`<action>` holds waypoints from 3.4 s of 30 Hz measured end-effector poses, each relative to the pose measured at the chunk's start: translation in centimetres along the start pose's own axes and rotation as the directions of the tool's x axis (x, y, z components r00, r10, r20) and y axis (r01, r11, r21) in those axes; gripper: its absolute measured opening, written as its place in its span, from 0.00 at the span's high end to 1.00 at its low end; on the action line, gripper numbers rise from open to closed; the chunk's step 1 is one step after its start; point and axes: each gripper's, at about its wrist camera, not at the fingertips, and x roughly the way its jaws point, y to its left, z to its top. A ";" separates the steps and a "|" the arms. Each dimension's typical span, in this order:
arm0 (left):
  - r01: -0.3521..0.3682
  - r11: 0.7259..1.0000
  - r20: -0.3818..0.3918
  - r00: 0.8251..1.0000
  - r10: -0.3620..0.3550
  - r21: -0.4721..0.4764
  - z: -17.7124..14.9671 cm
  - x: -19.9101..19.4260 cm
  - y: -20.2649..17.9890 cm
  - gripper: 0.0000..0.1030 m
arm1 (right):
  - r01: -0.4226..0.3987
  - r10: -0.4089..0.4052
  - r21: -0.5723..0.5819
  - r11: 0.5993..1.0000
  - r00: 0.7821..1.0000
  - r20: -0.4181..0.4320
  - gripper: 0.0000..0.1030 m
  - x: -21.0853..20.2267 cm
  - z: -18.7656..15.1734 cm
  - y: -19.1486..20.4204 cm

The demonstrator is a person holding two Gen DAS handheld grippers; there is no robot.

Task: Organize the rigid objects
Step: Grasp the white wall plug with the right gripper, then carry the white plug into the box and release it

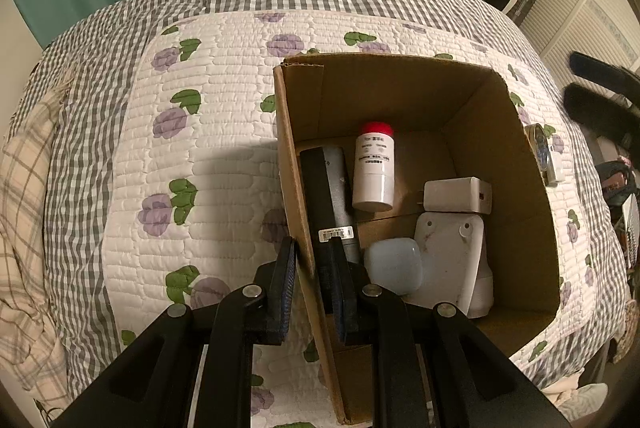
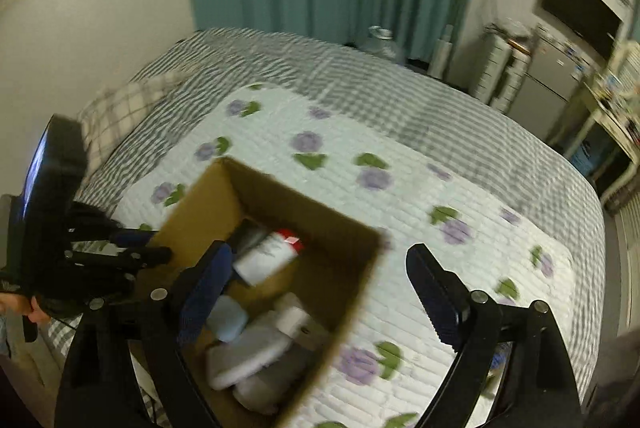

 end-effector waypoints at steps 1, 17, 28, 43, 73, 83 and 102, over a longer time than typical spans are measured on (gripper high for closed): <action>0.000 1.000 0.000 1.000 0.000 -0.001 0.0 0.0 0.0 0.85 | 0.011 -0.011 0.012 1.000 1.000 0.000 0.13 -0.3 -0.2 -0.7; -0.024 1.000 0.001 1.000 0.024 0.012 -0.3 0.1 -0.2 0.85 | 0.353 -0.289 0.268 0.896 0.924 -0.250 0.13 0.7 -14.6 -18.7; -0.036 0.999 -0.004 0.999 0.036 0.016 -0.3 0.2 -0.3 0.85 | 0.392 -0.289 0.275 0.878 0.891 -0.349 0.13 5.2 -18.7 -21.0; -0.040 0.999 -0.013 0.999 0.041 0.016 -0.4 0.4 -0.3 0.85 | 0.346 -0.194 0.383 0.856 0.903 -0.382 0.59 7.3 -18.0 -24.0; -0.030 1.000 -0.010 0.999 0.030 0.004 -0.3 0.7 -0.1 0.85 | 0.197 -0.197 0.012 0.980 0.980 -0.021 0.60 -4.7 -1.7 -6.6; -0.021 1.000 -0.005 1.000 0.021 0.008 -0.4 0.6 -0.1 0.85 | 0.036 -0.052 -0.184 0.982 0.995 -0.087 0.60 0.6 -0.5 4.7; -0.008 1.000 -0.004 1.000 0.008 0.005 -0.2 0.6 0.2 0.85 | -0.013 -0.007 -0.111 0.994 0.983 -0.183 0.78 6.6 -2.6 5.7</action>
